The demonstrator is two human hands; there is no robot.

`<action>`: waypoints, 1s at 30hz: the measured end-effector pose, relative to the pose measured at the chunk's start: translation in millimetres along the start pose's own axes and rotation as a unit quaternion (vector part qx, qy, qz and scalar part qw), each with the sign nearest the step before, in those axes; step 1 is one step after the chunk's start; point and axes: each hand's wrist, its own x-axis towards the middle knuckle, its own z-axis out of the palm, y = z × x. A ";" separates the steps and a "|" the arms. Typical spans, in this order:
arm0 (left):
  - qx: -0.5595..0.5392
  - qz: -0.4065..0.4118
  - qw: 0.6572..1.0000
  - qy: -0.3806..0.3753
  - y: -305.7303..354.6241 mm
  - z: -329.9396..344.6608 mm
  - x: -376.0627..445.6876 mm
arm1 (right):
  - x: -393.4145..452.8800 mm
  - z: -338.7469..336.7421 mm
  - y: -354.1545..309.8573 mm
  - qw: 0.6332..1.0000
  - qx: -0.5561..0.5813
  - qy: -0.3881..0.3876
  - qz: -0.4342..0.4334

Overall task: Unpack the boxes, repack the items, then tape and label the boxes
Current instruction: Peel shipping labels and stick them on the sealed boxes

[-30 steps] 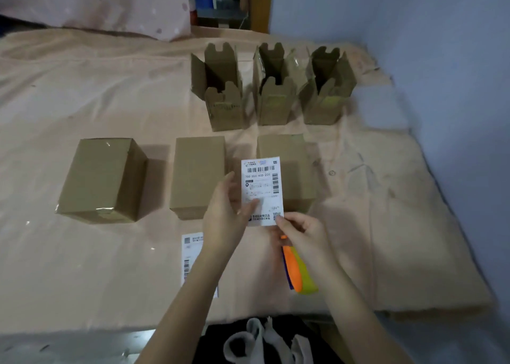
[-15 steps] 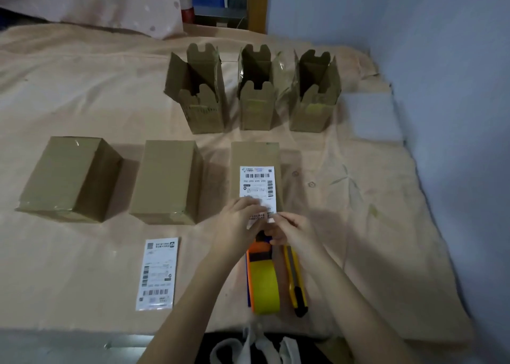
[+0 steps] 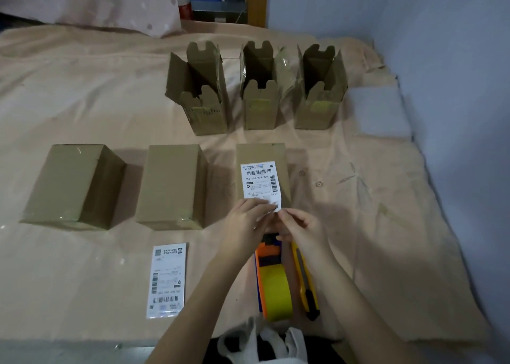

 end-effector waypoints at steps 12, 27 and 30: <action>-0.034 -0.006 0.999 -0.010 -2.2 -4.5 9.3 | 7.1 2.8 -7.7 1.000 0.017 -0.003 0.002; -0.021 -0.010 1.000 -0.008 -0.4 -4.9 10.5 | 10.0 1.8 -10.2 1.000 -0.015 -0.009 0.003; -0.021 -0.018 1.000 -0.013 1.3 -5.9 10.1 | 11.2 3.2 -11.2 1.000 -0.022 -0.004 0.000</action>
